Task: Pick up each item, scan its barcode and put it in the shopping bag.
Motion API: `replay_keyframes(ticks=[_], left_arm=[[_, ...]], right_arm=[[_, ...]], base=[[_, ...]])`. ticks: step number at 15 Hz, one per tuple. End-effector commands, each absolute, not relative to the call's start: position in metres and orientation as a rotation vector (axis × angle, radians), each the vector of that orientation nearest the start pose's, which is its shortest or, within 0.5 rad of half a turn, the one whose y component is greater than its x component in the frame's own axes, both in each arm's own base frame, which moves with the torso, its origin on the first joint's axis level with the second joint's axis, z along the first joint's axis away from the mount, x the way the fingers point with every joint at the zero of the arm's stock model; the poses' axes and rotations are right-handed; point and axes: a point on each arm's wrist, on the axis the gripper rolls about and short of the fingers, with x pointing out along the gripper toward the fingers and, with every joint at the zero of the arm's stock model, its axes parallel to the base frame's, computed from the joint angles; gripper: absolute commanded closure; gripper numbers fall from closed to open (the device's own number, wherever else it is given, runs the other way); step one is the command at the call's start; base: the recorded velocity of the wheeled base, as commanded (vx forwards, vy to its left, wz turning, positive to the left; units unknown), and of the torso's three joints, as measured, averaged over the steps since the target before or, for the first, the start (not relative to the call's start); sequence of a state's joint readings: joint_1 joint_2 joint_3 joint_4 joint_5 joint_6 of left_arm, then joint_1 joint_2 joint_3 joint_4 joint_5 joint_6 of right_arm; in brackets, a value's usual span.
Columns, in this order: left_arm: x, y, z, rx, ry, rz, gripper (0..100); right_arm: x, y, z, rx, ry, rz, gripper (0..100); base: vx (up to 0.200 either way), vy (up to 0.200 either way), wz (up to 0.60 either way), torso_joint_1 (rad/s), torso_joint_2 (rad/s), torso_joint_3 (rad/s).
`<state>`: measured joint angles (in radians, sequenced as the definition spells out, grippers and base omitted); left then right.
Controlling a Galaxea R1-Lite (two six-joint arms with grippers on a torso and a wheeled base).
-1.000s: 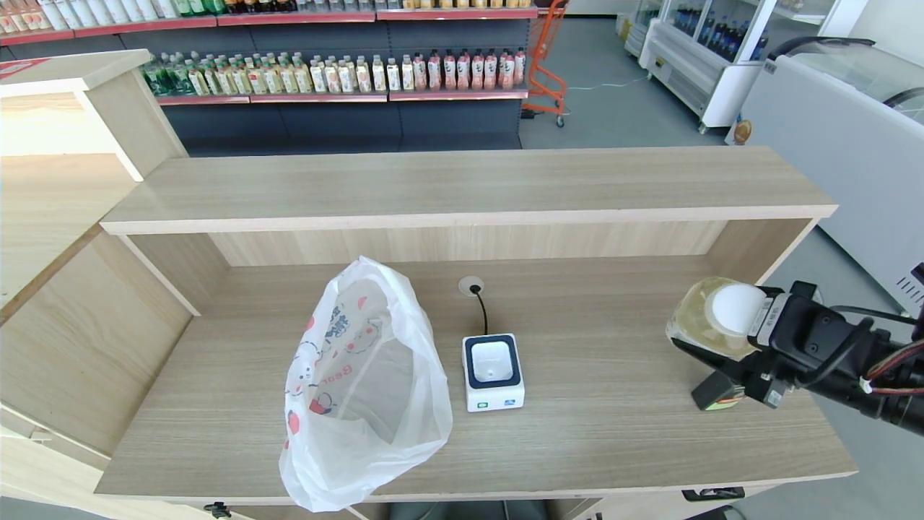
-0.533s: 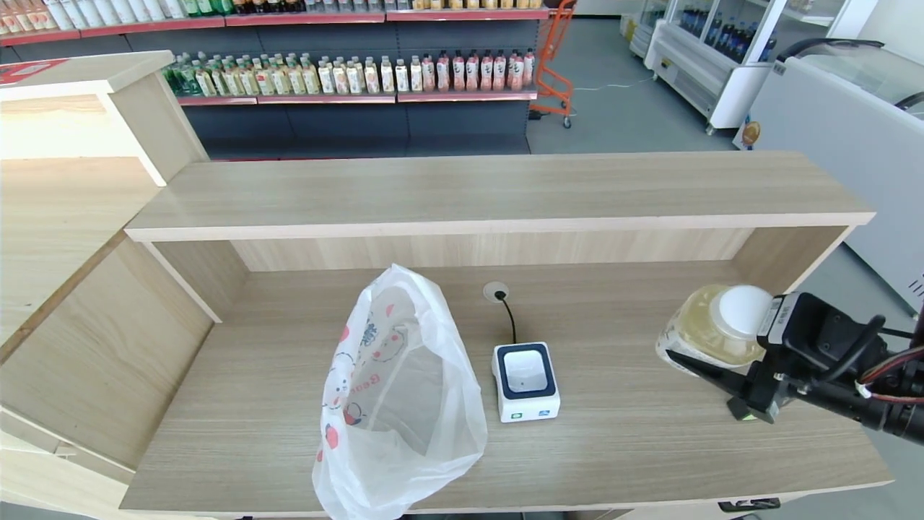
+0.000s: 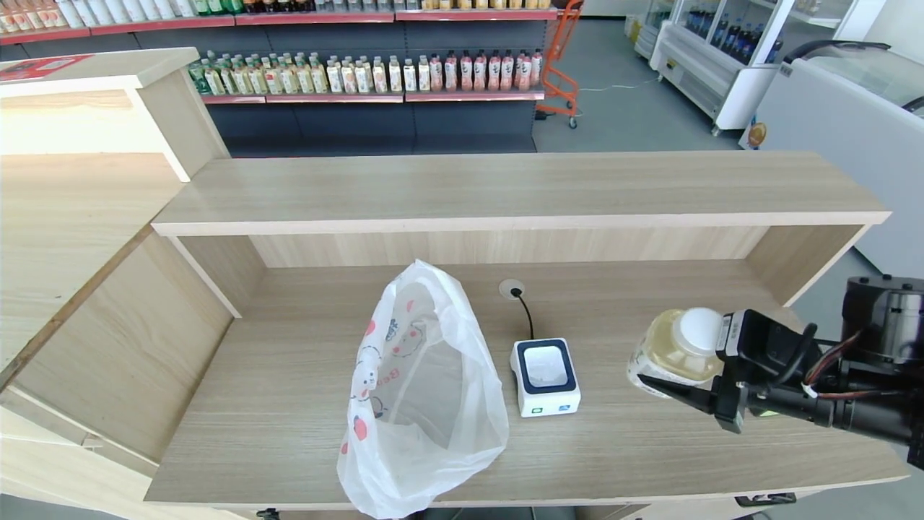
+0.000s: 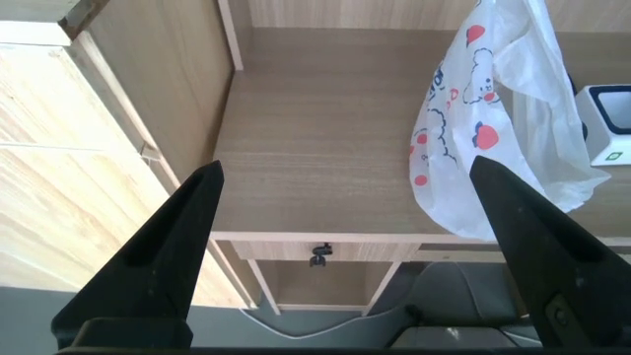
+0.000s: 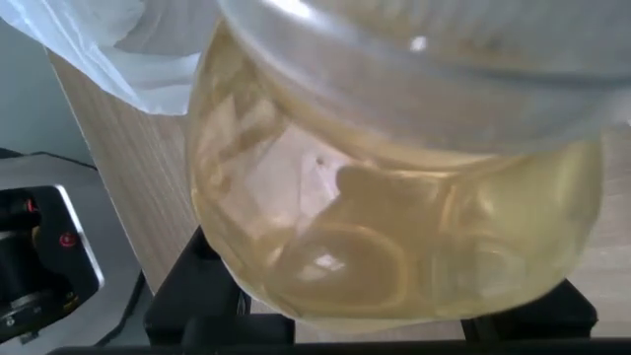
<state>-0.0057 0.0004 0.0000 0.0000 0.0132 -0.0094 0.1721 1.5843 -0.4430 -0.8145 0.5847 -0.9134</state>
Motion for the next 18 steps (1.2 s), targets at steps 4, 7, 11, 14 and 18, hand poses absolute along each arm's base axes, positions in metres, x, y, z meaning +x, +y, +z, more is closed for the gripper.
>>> replay_keyframes(ticks=[4,7,11,14,18], left_arm=[[-0.023,0.000,0.075,-0.009,0.000,0.009,0],[-0.023,0.000,0.075,-0.009,0.000,0.009,0],[-0.023,0.000,0.075,-0.009,0.000,0.009,0],[-0.023,0.000,0.075,-0.009,0.000,0.009,0],[-0.023,0.000,0.075,-0.009,0.000,0.009,0]], right_arm=[[0.271,0.049,0.109,-0.921,-0.164,0.972,100],[0.292,0.051,0.095,-0.935,-0.249,1.034,100],[0.316,0.048,0.079,-0.958,-0.261,1.027,100],[0.327,0.057,0.073,-0.959,-0.281,1.055,100],[0.339,0.067,0.067,-0.960,-0.306,1.083,100]], base=[[0.000,0.000,0.00,0.000,0.00,0.000],[0.000,0.000,0.00,0.000,0.00,0.000],[0.000,0.000,0.00,0.000,0.00,0.000],[0.000,0.000,0.00,0.000,0.00,0.000],[0.000,0.000,0.00,0.000,0.00,0.000]])
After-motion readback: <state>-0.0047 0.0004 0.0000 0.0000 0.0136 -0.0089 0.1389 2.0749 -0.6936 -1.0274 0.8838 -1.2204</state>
